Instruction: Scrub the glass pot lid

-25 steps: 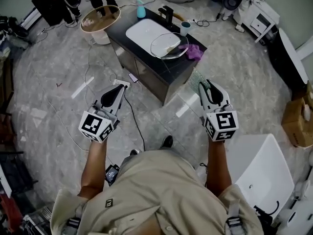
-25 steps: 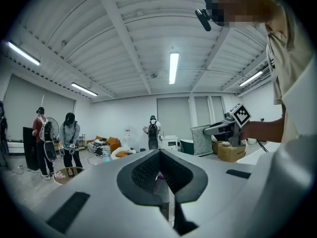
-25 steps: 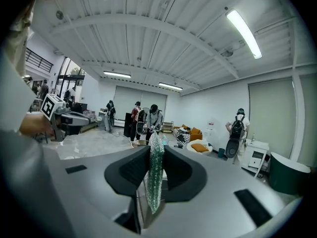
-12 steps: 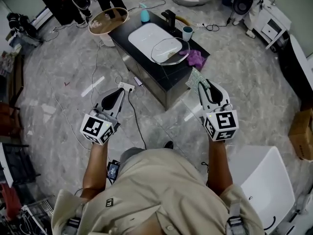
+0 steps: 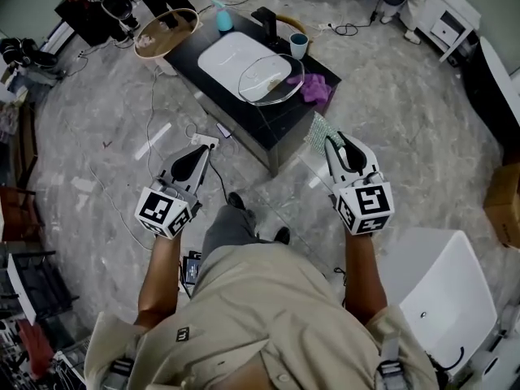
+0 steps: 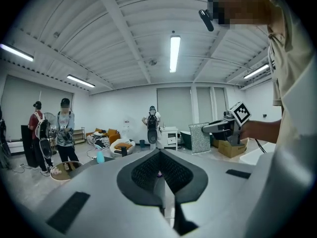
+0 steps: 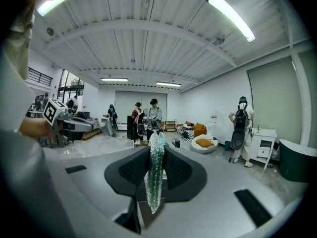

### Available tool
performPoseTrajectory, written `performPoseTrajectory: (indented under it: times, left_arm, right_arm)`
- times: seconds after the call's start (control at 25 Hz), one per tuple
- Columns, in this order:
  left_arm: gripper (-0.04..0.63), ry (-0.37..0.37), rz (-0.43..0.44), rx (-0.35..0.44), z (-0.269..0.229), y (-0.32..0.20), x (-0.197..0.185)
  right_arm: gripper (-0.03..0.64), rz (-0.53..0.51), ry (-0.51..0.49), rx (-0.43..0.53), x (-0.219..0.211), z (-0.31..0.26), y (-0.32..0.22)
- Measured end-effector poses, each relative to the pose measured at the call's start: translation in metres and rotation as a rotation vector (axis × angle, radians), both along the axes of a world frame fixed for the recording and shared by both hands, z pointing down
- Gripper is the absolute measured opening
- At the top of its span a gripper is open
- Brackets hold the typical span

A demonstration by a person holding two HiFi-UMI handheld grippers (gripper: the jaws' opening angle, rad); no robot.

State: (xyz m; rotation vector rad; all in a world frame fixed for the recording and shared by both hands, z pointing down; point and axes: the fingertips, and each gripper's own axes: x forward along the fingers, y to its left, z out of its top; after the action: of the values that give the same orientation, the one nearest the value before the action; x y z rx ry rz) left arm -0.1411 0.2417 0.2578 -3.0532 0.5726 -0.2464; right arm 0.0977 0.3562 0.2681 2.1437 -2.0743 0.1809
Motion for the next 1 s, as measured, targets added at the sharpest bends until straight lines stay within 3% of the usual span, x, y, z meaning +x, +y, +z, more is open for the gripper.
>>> performPoseTrajectory:
  times: [0.28,0.44,1.0]
  left_arm:
    - [0.015,0.032,0.138,-0.039,0.010,-0.055,0.077]
    - [0.015,0.080,0.233,-0.013,-0.008,-0.091,0.121]
    - [0.015,0.066,0.358,-0.087,0.023,-0.236,0.167]
  right_arm:
    - [0.084,0.103,0.019,-0.027,0.032,0.000,-0.016]
    - [0.084,0.166,0.023,-0.056,0.048,0.002,-0.040]
    - [0.084,0.281,0.046,-0.128,0.065,0.004,-0.164]
